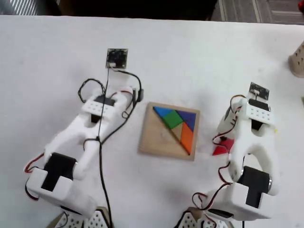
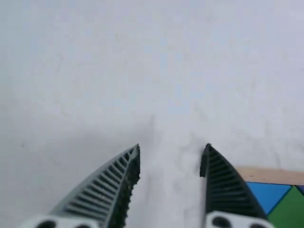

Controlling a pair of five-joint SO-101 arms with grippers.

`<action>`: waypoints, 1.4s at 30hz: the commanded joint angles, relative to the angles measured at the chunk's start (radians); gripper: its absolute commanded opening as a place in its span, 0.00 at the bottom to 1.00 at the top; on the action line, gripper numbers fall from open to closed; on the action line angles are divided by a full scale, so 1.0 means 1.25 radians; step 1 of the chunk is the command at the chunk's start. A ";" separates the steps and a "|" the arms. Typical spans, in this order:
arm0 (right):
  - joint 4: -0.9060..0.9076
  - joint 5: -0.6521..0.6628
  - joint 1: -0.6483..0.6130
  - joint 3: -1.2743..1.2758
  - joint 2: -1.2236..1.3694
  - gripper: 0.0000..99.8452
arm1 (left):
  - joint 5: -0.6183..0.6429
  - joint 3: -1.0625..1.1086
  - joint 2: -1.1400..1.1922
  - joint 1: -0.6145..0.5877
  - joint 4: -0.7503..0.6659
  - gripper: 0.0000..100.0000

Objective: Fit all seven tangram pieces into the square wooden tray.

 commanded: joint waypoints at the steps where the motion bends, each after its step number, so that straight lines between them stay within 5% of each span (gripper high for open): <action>1: -0.030 0.017 0.015 -0.011 0.021 0.30 | -0.006 -0.042 -0.006 0.012 0.004 0.22; 21: 0.087 0.071 -0.102 -0.183 0.255 0.30 | -0.006 -0.042 -0.006 0.012 0.004 0.22; 36: 0.084 0.075 -0.074 -0.209 0.255 0.01 | -0.006 -0.042 -0.006 0.012 0.005 0.22; 42: 0.085 0.101 -0.060 -0.210 0.240 0.02 | -0.006 -0.042 -0.007 0.012 0.005 0.22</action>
